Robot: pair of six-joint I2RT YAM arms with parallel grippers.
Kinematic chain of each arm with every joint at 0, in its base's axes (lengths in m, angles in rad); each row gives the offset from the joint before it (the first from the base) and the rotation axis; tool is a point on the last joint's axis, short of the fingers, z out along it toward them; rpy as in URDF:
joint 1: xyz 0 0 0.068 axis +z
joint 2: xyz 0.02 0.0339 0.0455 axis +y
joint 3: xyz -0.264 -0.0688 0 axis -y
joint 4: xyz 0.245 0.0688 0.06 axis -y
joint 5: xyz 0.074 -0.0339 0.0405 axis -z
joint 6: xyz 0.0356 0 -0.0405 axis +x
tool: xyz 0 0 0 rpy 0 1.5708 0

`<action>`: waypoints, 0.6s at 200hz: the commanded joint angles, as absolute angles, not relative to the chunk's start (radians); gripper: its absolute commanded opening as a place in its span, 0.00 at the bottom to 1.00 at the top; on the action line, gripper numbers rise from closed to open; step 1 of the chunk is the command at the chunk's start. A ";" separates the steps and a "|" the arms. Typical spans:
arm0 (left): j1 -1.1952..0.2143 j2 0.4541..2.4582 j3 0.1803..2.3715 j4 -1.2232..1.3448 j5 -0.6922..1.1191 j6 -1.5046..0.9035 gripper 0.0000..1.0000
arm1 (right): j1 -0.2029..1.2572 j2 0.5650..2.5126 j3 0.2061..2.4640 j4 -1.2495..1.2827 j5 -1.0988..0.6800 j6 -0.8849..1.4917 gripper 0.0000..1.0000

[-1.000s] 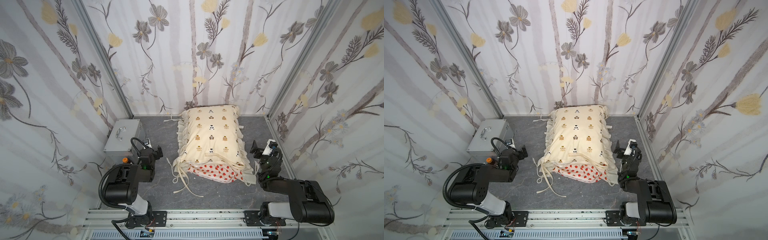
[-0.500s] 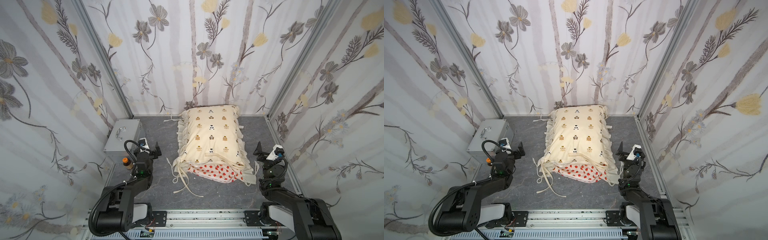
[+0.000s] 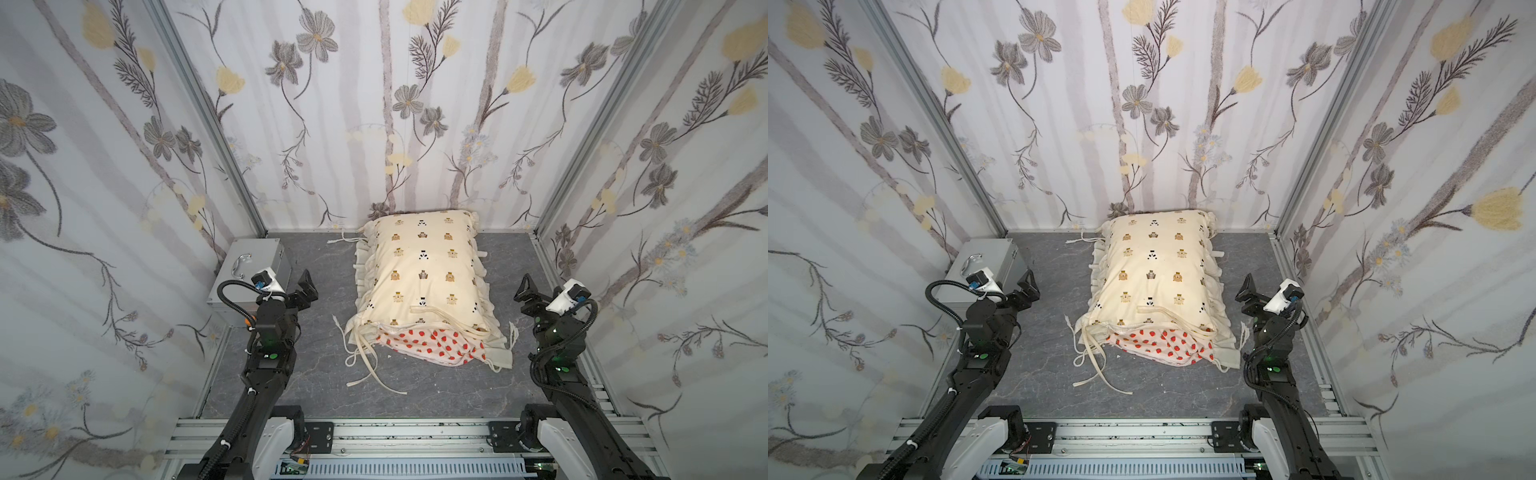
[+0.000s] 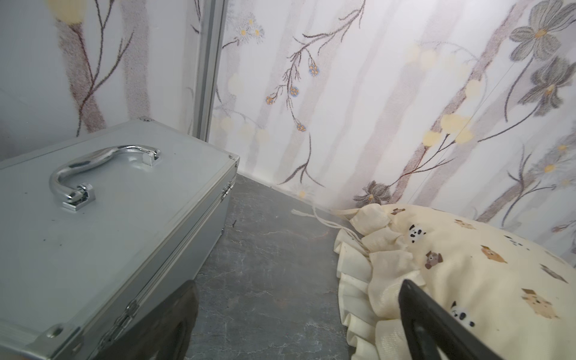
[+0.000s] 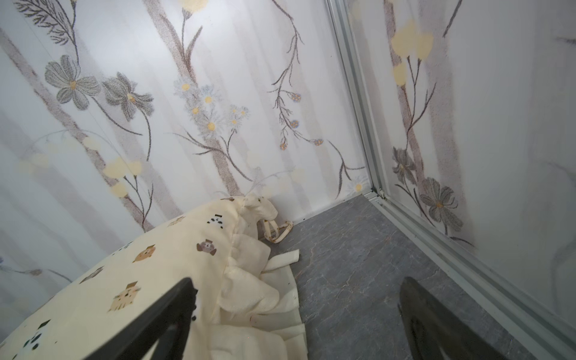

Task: Zip up pillowcases
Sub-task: Pick up the pillowcase from the pillowcase.

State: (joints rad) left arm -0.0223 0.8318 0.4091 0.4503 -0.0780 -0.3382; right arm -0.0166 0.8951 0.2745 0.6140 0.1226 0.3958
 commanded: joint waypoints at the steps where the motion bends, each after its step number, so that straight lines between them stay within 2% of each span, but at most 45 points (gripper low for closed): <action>1: -0.020 0.788 0.406 0.423 -0.005 -0.474 1.00 | -0.022 0.853 0.274 0.471 0.009 0.517 1.00; 27: -0.019 0.721 0.405 0.335 -0.052 -0.579 1.00 | -0.022 0.846 0.302 0.390 -0.070 0.555 1.00; 63: -0.020 0.705 0.493 0.118 0.014 -0.597 1.00 | 0.013 0.871 0.354 0.278 -0.091 0.591 1.00; 120: -0.053 0.740 0.524 -0.020 0.104 -0.621 1.00 | 0.234 0.922 0.415 0.196 -0.025 0.667 1.00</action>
